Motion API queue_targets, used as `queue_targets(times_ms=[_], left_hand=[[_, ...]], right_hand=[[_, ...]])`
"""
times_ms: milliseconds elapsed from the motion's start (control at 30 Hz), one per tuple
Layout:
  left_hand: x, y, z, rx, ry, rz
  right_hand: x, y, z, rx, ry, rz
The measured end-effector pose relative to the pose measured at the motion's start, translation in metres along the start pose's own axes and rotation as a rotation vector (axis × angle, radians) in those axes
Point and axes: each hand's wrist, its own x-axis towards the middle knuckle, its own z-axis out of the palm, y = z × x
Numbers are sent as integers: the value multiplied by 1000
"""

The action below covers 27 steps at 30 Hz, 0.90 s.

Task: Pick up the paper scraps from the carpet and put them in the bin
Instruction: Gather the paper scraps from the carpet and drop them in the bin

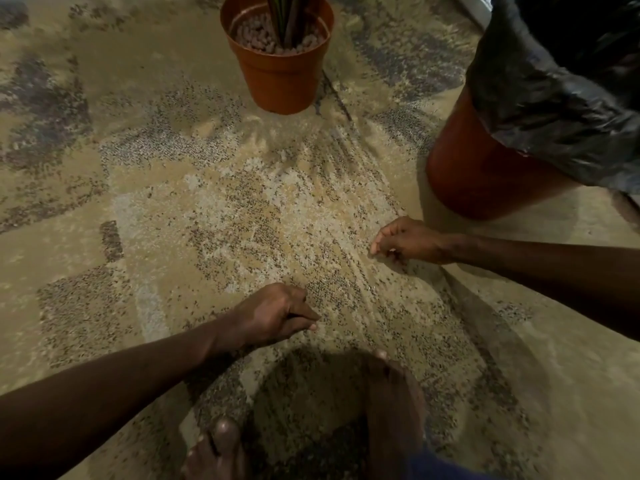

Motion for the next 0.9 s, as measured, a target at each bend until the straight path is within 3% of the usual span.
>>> queue_targets(times_ms=[200,433,567,767,900], left_hand=[[-4,1,2,80,9,52],[-5,-2,4,120,38,74],[-5,-7,3,180,34,110],[-2,-15,9,367,-50,271],[0,-16,14,399,-36,233]], right_hand=[[-19,2,22,-252,-136,-228],[-30,17,44,-484,6,-392],[-33,18,43,-525,67,-405],[-42,7,45,-707,4,-513],[-43,0,44,-768,-58,-465]])
